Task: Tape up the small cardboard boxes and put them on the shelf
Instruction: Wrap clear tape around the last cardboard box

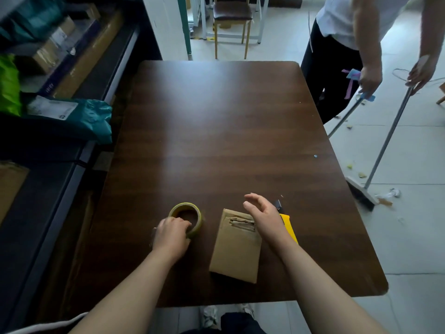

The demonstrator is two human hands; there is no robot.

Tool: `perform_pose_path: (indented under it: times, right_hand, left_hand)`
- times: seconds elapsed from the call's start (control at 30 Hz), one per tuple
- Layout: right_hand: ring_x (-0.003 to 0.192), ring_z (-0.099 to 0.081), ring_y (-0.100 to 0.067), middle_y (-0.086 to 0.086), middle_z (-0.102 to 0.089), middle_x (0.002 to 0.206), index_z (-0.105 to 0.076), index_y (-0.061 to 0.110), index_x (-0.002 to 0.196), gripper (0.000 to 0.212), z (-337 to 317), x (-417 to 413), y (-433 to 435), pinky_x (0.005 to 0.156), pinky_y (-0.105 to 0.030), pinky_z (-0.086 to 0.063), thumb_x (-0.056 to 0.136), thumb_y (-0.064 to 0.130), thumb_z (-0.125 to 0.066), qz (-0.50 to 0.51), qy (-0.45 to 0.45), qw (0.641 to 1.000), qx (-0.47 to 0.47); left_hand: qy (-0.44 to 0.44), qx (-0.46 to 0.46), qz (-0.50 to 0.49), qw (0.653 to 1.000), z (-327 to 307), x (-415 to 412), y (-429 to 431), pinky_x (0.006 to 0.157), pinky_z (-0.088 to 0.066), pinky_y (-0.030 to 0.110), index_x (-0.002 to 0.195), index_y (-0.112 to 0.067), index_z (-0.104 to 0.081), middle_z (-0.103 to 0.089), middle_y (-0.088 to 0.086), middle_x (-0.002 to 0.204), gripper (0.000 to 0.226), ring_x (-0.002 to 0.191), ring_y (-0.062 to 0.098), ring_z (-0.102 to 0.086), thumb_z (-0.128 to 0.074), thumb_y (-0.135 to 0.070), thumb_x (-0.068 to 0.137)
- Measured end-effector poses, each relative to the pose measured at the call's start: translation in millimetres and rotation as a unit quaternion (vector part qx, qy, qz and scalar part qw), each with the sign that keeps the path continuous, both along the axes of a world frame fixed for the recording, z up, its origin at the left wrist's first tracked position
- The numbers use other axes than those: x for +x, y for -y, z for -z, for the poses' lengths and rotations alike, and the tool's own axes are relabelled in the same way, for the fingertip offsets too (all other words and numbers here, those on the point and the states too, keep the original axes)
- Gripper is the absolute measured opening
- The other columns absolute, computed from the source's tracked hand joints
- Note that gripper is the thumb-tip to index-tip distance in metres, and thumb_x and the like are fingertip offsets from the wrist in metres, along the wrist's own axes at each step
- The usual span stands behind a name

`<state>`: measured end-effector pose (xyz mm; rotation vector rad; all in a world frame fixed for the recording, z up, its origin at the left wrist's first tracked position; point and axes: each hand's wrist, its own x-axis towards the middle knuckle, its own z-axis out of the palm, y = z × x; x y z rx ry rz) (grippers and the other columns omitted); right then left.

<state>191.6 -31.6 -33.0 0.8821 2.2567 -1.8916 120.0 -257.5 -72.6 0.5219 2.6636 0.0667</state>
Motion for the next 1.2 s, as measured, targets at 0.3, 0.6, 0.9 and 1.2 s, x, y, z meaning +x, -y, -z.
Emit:
perform_pose_path:
  times: [0.3, 0.6, 0.9, 1.2]
  right_hand:
    - [0.1, -0.056, 0.002, 0.008, -0.063, 0.112, -0.065, 0.017, 0.119, 0.025, -27.2, -10.4, 20.1, 0.073, -0.004, -0.04, 0.097, 0.016, -0.053, -0.026, -0.014, 0.999, 0.015]
    - [0.101, -0.064, -0.017, -0.003, -0.072, 0.101, -0.07, 0.015, 0.103, 0.014, -65.7, -23.1, 37.0, 0.096, -0.035, -0.05, 0.092, 0.014, -0.062, 0.002, -0.075, 0.986, -0.146]
    - [0.091, -0.068, -0.009, -0.002, -0.074, 0.099, -0.07, 0.015, 0.104, 0.019, -84.4, -6.6, 25.4, 0.082, -0.02, -0.053, 0.09, 0.005, -0.062, -0.026, -0.104, 0.986, -0.125]
    - [0.098, -0.068, -0.012, 0.003, -0.074, 0.1, -0.069, 0.025, 0.103, 0.023, -84.0, -0.8, 21.8, 0.087, -0.024, -0.053, 0.089, 0.007, -0.065, -0.056, -0.109, 0.991, -0.061]
  left_hand:
    - [0.062, 0.399, -0.245, 0.881, -35.4, 1.0, -0.2, 0.077, -0.047, 0.016, 0.108, -0.007, -0.072, -0.071, 0.001, 0.095, 0.026, 0.083, 0.006, -0.065, -0.074, -0.008, 0.082]
    - [0.139, 0.549, -0.171, 0.806, -92.6, 7.9, -28.2, 0.069, -0.048, 0.01, 0.1, 0.001, -0.072, -0.072, -0.008, 0.08, 0.021, 0.071, -0.007, -0.064, -0.072, 0.006, 0.079]
    - [0.058, 0.573, -0.198, 0.793, -126.2, -3.5, -31.9, 0.075, -0.051, 0.012, 0.115, -0.018, -0.062, -0.066, -0.005, 0.103, 0.027, 0.094, 0.007, -0.063, -0.065, -0.01, 0.089]
    - [0.03, 0.538, -0.102, 0.836, -138.4, -8.8, -43.6, 0.067, -0.05, 0.014, 0.082, -0.011, -0.069, -0.063, 0.005, 0.09, 0.005, 0.079, 0.012, -0.06, -0.073, -0.008, 0.083]
